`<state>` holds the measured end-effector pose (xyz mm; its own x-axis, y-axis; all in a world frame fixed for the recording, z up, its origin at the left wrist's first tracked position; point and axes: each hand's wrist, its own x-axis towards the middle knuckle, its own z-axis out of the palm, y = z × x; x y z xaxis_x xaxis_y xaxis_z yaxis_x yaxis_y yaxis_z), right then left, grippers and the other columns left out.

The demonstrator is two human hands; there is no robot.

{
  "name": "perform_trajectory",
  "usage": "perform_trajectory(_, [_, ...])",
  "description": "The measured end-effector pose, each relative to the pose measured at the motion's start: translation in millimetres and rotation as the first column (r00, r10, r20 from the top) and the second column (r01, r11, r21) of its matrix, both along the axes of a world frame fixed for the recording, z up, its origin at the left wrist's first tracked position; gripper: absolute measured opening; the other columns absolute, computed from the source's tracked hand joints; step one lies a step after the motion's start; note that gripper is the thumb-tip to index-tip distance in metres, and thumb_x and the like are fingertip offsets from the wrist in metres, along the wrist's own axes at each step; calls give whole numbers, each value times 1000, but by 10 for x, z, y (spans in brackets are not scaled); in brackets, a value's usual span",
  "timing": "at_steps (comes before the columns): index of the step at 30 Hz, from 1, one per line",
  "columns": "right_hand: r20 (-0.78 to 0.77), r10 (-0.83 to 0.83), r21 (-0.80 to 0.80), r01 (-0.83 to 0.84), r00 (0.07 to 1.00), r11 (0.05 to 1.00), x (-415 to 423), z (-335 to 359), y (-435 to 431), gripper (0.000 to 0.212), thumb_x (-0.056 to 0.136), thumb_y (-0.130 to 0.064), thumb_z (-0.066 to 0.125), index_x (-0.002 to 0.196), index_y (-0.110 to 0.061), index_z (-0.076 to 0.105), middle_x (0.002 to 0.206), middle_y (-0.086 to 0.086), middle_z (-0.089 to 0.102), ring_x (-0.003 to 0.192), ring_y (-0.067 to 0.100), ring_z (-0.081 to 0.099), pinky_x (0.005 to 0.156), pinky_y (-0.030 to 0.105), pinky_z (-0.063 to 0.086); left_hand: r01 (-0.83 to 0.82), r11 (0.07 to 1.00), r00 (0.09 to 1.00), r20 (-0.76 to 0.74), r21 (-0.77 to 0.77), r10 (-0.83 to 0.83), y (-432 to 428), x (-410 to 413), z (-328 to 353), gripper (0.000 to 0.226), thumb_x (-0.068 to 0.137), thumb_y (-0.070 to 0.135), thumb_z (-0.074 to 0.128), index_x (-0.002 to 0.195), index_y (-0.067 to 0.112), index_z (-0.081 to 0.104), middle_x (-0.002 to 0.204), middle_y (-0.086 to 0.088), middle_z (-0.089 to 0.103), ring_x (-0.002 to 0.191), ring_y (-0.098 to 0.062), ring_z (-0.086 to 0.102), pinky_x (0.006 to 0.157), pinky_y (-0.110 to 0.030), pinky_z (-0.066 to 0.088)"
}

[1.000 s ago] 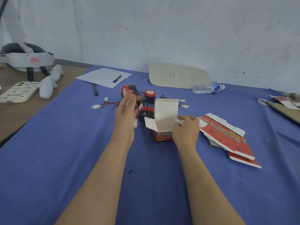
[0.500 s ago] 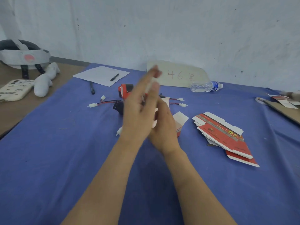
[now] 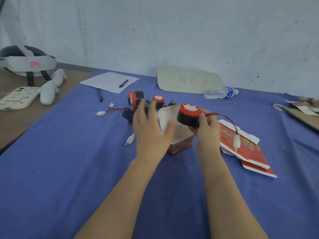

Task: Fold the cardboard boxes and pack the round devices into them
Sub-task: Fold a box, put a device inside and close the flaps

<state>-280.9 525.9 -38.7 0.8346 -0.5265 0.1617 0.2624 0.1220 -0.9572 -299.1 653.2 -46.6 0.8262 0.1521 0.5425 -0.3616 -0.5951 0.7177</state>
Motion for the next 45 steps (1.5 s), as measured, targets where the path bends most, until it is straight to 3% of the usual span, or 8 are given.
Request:
perform_trajectory(6, [-134,-31,-552,-48,991,832,15,-66,-10,14,97,-17,49,90,-20,60,97,-1,64,97,21,60,86,35,49,32,958,871,-462,-283,-166,126,160,-175,63,91,30,62,145,16,32,112,2,56,105,-18,53,85,-30,43])
perform_trajectory(13, [-209,-165,-866,-104,964,490,17,-121,16,16,96,-22,51,99,-18,66,102,1,61,99,18,51,81,26,41,45,909,913,-352,-415,-206,91,235,-233,37,97,13,51,133,19,47,108,4,64,101,-11,55,84,-27,45])
perform_trajectory(21, [-260,-135,-827,-148,956,543,-42,-100,142,26,92,-30,51,80,-11,66,78,2,67,86,24,61,78,36,46,-108,722,947,-292,-684,-135,112,247,-211,67,83,32,73,139,19,37,114,11,50,103,-6,50,85,-25,38])
perform_trajectory(24, [-224,-101,-814,-129,969,566,-64,-76,171,30,94,-42,46,74,-25,61,68,-14,62,88,16,62,106,45,34,-86,757,938,-308,-648,-157,109,249,-231,64,83,27,73,136,18,40,118,11,52,105,-7,53,89,-27,43])
perform_trajectory(28, [-271,-187,-938,-215,944,274,-72,-100,255,36,99,-42,37,81,-26,63,85,-10,65,115,16,53,118,52,1,-18,866,936,-314,-500,-161,32,229,-324,37,85,25,69,118,16,53,109,3,63,99,-13,59,72,-20,46])
perform_trajectory(31, [-269,-240,-959,-236,933,157,-57,-128,280,36,100,-39,37,101,-21,68,120,-3,59,132,18,37,117,48,8,-13,881,935,-318,-472,-157,11,243,-328,41,86,23,67,121,16,46,106,4,58,91,-10,53,58,-9,36])
perform_trajectory(41, [-75,-307,-829,112,949,548,-50,-106,208,25,95,-27,51,116,-19,61,103,1,66,105,23,50,96,34,23,22,871,899,-372,-490,-232,-11,281,-329,72,81,26,70,138,17,27,121,-5,51,112,-21,49,71,-23,42])
perform_trajectory(45, [17,-263,-699,200,965,686,-88,-11,69,22,96,-22,52,89,-7,67,84,6,66,83,24,56,73,30,39,30,893,918,-341,-448,-203,-36,217,-333,75,82,26,71,141,19,25,124,0,49,111,-16,49,70,-19,42])
